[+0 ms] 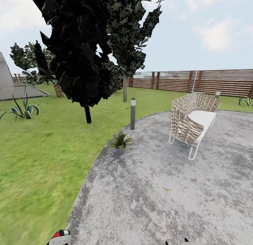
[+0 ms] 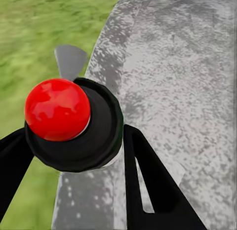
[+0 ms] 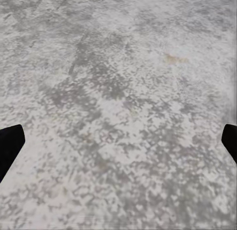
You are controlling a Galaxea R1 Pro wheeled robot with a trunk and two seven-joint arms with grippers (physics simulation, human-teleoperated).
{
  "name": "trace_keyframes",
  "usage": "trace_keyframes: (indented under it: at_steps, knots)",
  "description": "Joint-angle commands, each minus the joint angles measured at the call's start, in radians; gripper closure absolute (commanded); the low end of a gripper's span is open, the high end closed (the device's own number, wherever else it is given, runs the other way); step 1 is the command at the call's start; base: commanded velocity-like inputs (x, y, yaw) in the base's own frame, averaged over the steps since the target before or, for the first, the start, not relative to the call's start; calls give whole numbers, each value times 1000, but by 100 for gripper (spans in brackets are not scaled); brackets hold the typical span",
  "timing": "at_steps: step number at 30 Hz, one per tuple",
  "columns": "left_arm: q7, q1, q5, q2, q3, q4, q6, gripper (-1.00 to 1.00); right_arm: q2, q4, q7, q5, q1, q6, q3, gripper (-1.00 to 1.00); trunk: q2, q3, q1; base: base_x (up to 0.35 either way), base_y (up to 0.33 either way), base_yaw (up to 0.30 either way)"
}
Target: Pick up the pesticide atomizer in the garden and spray insectifuge to fully cover both potted plants in the garden.
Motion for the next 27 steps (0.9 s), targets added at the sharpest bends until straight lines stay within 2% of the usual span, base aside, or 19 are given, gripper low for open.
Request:
trace_keyframes:
  at_steps: [1,8,21,27]
  knots:
    - [-5,-1,-10,-1,9,0,-4,100,-1,1,-1,0,-1,-2,5,-100,0,-1,0,281,-167,0]
    - [-5,-1,-9,0,10,0,-4,100,-1,1,-1,0,-1,-2,5,-100,0,-1,0,281,-167,50]
    - [-5,-1,-8,2,10,0,-4,100,-1,1,-1,0,-1,-2,5,-100,0,-1,0,277,-169,252]
    - [-5,-1,-9,3,9,0,-4,100,-1,1,-2,-2,-1,-2,3,-100,0,-1,0,240,-193,51]
